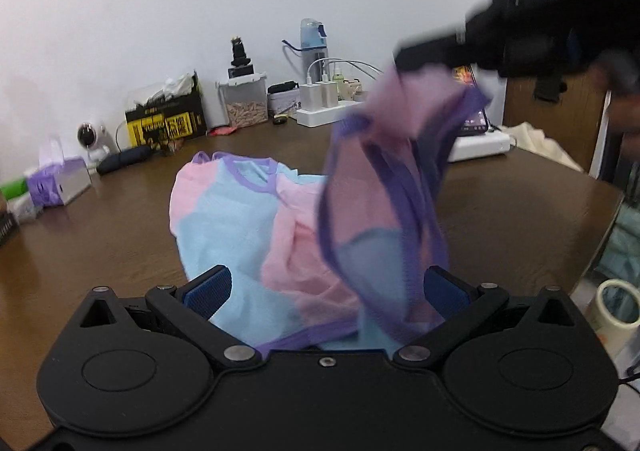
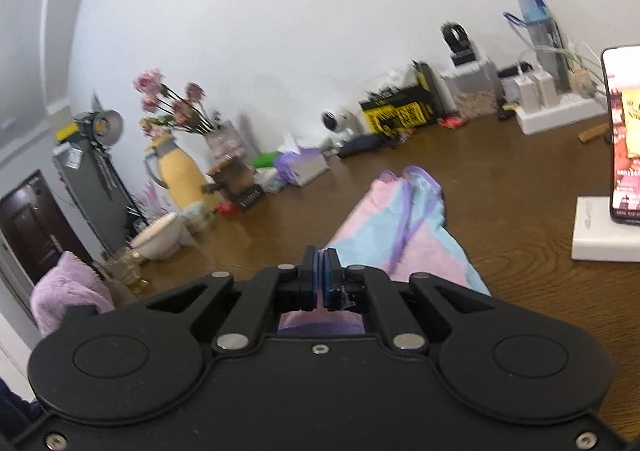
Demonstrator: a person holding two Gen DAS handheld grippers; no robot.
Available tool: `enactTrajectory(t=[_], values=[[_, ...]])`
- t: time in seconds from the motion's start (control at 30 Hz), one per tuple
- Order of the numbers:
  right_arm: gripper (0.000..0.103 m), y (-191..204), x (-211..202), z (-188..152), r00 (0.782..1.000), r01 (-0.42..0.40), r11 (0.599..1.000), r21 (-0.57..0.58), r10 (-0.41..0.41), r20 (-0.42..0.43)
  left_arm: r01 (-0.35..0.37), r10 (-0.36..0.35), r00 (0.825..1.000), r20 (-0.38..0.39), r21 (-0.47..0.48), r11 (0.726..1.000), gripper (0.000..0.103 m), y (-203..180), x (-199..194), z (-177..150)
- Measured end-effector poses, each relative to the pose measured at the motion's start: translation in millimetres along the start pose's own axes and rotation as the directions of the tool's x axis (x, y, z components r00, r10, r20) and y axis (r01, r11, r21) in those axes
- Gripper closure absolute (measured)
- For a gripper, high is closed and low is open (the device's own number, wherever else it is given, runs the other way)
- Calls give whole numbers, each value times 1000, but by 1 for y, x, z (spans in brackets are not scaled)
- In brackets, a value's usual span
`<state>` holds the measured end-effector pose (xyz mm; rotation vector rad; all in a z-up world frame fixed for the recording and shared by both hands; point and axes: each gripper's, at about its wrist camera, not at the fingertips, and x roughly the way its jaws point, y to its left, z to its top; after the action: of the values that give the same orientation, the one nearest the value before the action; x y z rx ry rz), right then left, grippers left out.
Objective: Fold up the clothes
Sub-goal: 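Grasp the pink-blue garment with the right gripper and lift it, then grasp the purple trim with the left gripper while the right gripper holds another edge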
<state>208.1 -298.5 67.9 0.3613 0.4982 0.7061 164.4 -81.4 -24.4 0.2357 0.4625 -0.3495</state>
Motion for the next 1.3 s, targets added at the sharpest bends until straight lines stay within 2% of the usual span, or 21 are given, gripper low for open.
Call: enactTrajectory(t=[0.1,0.23,0.3,0.37,0.47,0.5,0.53,0.57,0.6,0.63,0.67,0.7,0.8,0.83,0.9,0.93,1.0,1.07,1.2,1.27,1.3], values=[[99,5,-27,1,998,-34,999,-13,34,50,-20,20,1000,-4,-13,1000,23,-4,3,0],[99,-2,-54,-10,997,3,1000,11,-4,73,-37,37,998,-46,-15,999,51,1,10,-4],[99,-8,-62,-19,998,13,1000,23,-15,60,-37,37,998,-54,-5,999,79,2,13,-3],[98,-15,-66,-30,999,27,999,31,-28,40,-39,39,998,-43,-5,999,95,2,13,2],[97,-26,-63,-48,983,183,983,31,-184,17,-69,68,997,26,15,998,97,-2,4,12],[89,-30,-59,-54,961,275,961,15,-276,19,-82,81,996,39,18,996,97,-3,2,13],[71,-31,-55,-58,943,331,944,1,-331,22,-96,95,994,50,19,995,97,-3,0,15],[62,-32,-53,-60,928,371,928,-12,-371,24,-110,109,992,60,19,994,97,-2,-1,16],[44,-26,-48,-65,888,459,886,-61,-458,36,-124,123,990,70,19,992,97,-2,-3,17],[38,-19,-45,-68,868,497,862,-100,-494,50,-135,133,989,73,25,991,97,-2,-3,19],[38,-15,-46,-70,863,505,854,-127,-501,61,-141,138,988,69,31,990,97,-5,-5,20],[38,-4,-45,-74,869,495,852,-173,-488,80,-145,143,988,65,36,989,97,-10,-9,23],[39,48,-30,-91,935,346,862,-369,-348,64,-143,142,989,47,22,990,97,-9,-10,25],[40,57,-22,-98,941,324,851,-414,-335,46,-141,140,989,45,18,990,97,-8,-10,26],[43,72,-5,-111,943,296,821,-488,-332,12,-140,139,989,56,12,990,97,-6,-14,27],[59,77,8,-119,932,308,795,-523,-363,-3,-146,145,987,65,16,989,97,-5,-17,27],[73,79,24,-126,914,330,766,-552,-406,-17,-162,159,984,85,25,987,97,-2,-22,28],[98,80,37,-127,898,356,742,-568,-440,-11,-178,175,980,95,24,984,97,4,-26,30],[99,94,22,-98,907,403,750,-524,-405,119,-215,205,960,190,33,976,97,17,-48,45],[99,102,1,-71,916,401,785,-473,-347,202,-232,208,940,270,62,971,96,23,-68,62],[99,103,-6,-62,918,396,798,-454,-325,229,-228,196,941,277,90,969,94,24,-70,66]])
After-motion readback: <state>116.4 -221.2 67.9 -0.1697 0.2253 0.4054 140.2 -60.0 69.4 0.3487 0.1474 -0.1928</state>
